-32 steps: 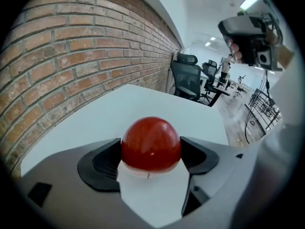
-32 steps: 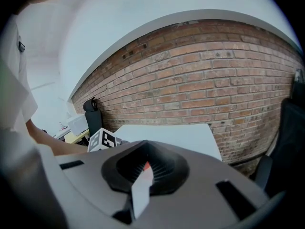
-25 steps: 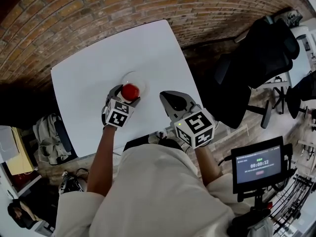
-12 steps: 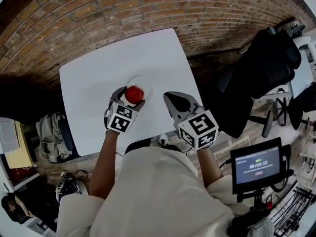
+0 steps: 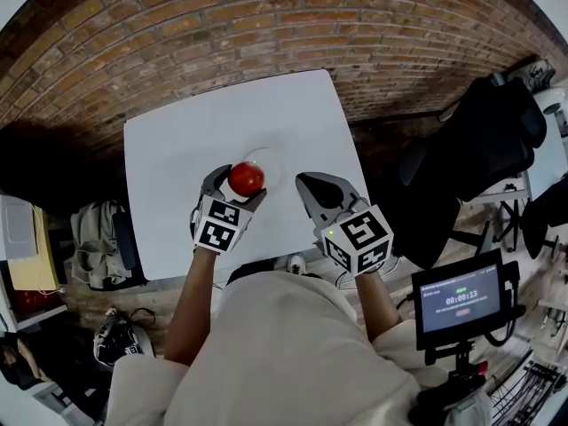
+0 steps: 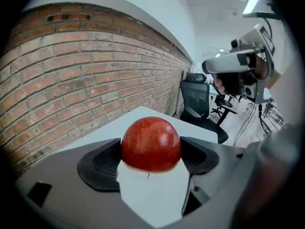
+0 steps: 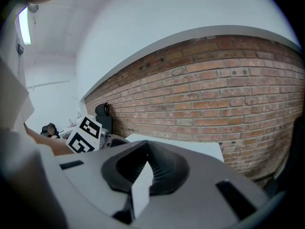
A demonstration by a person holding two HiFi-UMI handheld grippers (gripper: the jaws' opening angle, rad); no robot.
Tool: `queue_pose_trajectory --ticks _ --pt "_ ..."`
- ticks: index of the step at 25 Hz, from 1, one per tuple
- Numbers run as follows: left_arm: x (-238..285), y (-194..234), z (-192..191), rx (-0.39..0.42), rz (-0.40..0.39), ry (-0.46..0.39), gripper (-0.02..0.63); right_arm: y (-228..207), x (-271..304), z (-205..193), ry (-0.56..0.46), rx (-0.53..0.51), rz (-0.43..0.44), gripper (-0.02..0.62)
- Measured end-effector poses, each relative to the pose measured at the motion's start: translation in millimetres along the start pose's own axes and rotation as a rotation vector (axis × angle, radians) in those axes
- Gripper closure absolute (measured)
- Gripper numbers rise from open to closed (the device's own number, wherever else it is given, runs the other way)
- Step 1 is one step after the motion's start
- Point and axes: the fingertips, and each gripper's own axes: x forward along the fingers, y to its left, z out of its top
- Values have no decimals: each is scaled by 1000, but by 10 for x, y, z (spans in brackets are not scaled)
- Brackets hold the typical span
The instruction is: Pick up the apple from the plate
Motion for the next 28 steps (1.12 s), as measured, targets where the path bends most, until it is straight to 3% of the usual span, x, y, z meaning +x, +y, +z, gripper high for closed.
queue_pose_trajectory --ticks 6,19,28 --pt "-220 24 107 -65 -5 -62 225 65 21 111 -22 -27 18 594" --pt "-599 165 331 -85 49 -191 225 169 72 288 -41 -84 48 594" --pt "-863 195 519 -36 103 -265 225 297 102 456 -76 -125 80 594"
